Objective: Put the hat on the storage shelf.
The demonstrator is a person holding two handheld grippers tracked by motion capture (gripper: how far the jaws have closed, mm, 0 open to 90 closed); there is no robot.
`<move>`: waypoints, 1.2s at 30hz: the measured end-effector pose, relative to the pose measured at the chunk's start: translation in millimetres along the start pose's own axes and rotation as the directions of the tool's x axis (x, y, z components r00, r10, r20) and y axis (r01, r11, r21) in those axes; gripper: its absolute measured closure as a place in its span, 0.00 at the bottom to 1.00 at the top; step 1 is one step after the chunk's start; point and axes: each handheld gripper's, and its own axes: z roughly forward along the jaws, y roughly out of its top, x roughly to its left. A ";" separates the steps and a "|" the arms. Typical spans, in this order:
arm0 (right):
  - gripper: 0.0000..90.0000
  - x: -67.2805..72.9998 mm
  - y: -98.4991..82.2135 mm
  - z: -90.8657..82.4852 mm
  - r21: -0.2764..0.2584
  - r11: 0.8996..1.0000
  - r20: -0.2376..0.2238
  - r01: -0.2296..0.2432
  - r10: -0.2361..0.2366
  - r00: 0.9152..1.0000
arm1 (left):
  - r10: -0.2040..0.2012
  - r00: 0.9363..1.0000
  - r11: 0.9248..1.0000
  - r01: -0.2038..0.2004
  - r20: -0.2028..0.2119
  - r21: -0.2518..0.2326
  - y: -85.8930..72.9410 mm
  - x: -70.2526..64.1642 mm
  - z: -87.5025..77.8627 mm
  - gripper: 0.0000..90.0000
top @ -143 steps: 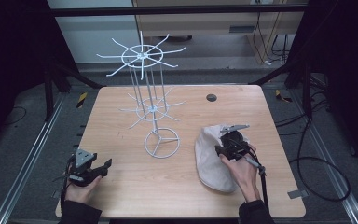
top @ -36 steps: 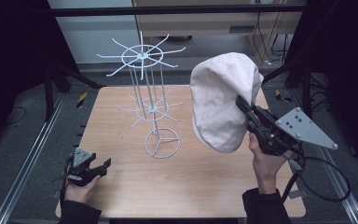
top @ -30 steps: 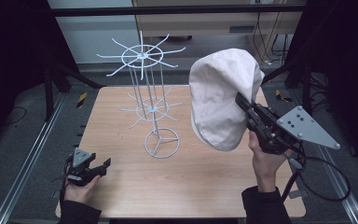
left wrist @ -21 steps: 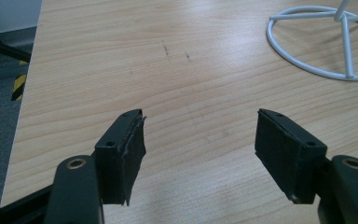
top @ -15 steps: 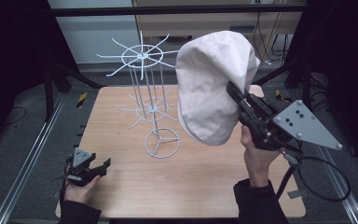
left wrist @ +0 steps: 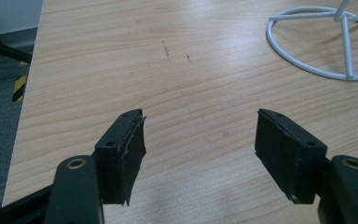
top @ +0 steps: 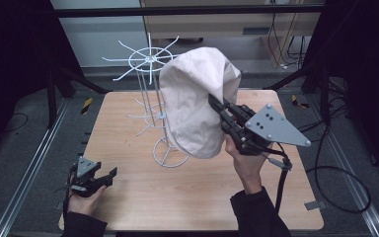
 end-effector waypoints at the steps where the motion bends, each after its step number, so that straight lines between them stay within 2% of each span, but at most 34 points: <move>1: 0.98 0.7 -4.4 0.7 0.010 1.000 -0.002 -0.005 0.005 1.000 | 0.000 1.000 1.000 0.000 0.000 0.000 0.0 0.0 0.0 0.37; 9: 0.97 1.5 -30.1 2.9 0.060 0.997 -0.020 -0.049 0.050 0.999 | 0.003 1.000 1.000 -0.003 -0.002 0.002 -0.1 -0.5 0.5 0.37; 10: 0.95 0.3 -35.6 3.3 0.075 0.995 -0.030 -0.070 0.073 0.997 | 0.004 1.000 1.000 -0.004 -0.002 0.003 -0.1 -0.3 0.7 0.37; 12: 0.93 0.0 -40.5 3.5 0.097 0.992 -0.032 -0.080 0.084 0.996 | 0.004 1.000 1.000 -0.004 -0.001 0.004 -0.2 -0.4 1.0 0.37; 18: 0.90 0.2 -53.9 4.3 0.144 0.985 -0.031 -0.095 0.100 0.994 | 0.004 1.000 1.000 -0.004 -0.001 0.003 -0.2 -0.8 1.0 0.37; 20: 0.88 -0.3 -60.8 6.1 0.176 0.978 -0.028 -0.110 0.117 0.993 | 0.003 1.000 1.000 -0.003 0.000 0.005 -0.2 -0.7 1.1 0.37; 23: 0.86 -0.5 -64.7 7.8 0.191 0.975 -0.027 -0.116 0.123 0.992 | 0.004 1.000 1.000 -0.004 0.000 0.005 -0.2 -0.7 1.0 0.37; 24: 0.83 -0.6 -67.7 9.5 0.208 0.970 -0.025 -0.124 0.132 0.991 | 0.005 1.000 1.000 -0.005 0.000 0.006 -0.3 -0.8 1.1 0.37; 26: 0.81 -0.6 -68.7 10.3 0.216 0.968 -0.023 -0.125 0.133 0.991 | 0.005 1.000 1.000 -0.005 0.000 0.006 -0.3 -0.8 1.1 0.37; 27: 0.74 -1.1 -70.0 11.2 0.232 0.965 -0.013 -0.122 0.129 0.992 | 0.006 1.000 1.000 -0.006 0.001 0.006 -0.3 -0.8 1.1 0.37; 32: 0.56 -6.3 -73.0 7.3 0.249 0.960 0.020 -0.130 0.130 0.991 | 0.004 1.000 1.000 -0.004 0.001 0.007 -0.3 -0.9 1.2 0.37; 33: 0.56 -6.3 -73.0 7.3 0.249 0.960 0.020 -0.130 0.130 0.991 | 0.004 1.000 1.000 -0.004 0.001 0.007 -0.3 -0.9 1.2 0.37; 34: 0.48 -9.4 -76.0 3.6 0.256 0.956 0.033 -0.141 0.138 0.990 | 0.005 1.000 1.000 -0.005 0.000 0.007 -0.3 -1.0 1.1 0.37; 35: 0.48 -9.4 -76.0 3.6 0.256 0.956 0.033 -0.141 0.138 0.990 | 0.005 1.000 1.000 -0.005 0.000 0.007 -0.3 -1.0 1.1 0.37; 36: 0.44 -10.7 -78.0 1.3 0.254 0.956 0.040 -0.145 0.140 0.989 | 0.005 1.000 1.000 -0.005 0.000 0.007 -0.3 -1.1 1.1 0.37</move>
